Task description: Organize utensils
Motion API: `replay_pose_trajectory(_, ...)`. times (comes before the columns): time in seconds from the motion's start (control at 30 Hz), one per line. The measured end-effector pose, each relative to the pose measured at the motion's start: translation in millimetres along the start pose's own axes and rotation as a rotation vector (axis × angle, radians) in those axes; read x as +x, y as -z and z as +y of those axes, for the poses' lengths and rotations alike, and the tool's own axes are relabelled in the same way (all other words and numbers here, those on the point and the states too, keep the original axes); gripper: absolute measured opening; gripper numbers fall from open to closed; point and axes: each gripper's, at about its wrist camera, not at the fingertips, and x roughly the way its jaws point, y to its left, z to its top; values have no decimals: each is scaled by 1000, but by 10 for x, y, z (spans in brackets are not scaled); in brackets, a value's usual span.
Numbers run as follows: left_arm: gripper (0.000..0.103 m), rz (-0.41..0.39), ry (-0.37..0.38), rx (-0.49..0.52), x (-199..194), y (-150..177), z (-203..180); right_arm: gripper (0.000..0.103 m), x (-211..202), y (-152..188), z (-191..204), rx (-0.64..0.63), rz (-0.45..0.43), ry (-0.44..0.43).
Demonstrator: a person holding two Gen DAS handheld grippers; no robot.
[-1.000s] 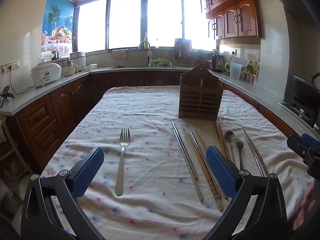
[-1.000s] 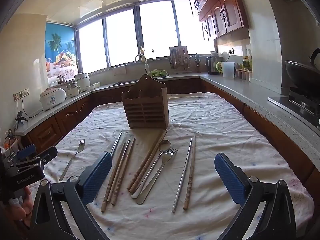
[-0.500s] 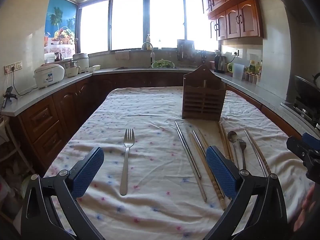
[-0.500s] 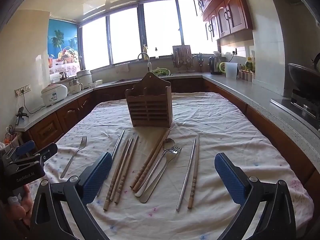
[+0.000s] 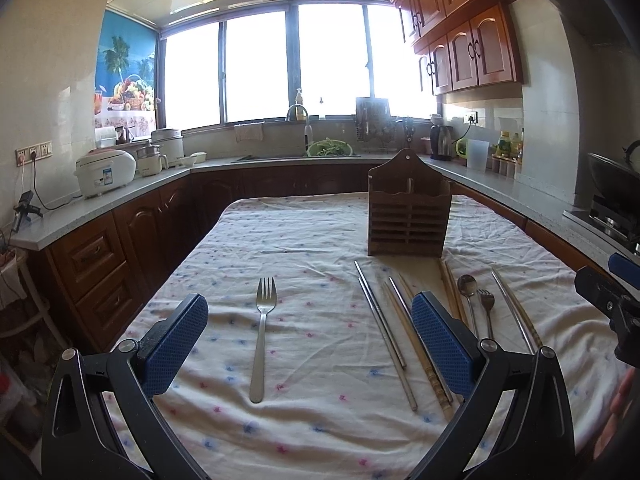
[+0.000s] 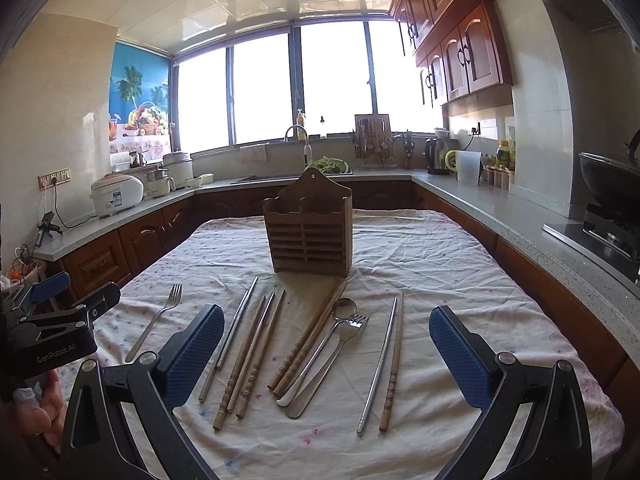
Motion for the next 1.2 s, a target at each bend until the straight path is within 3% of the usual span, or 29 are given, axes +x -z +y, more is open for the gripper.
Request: replay_pose_trajectory(1.2,103,5,14,-11,29,15,4,103,23,12,14,6,-1,-32)
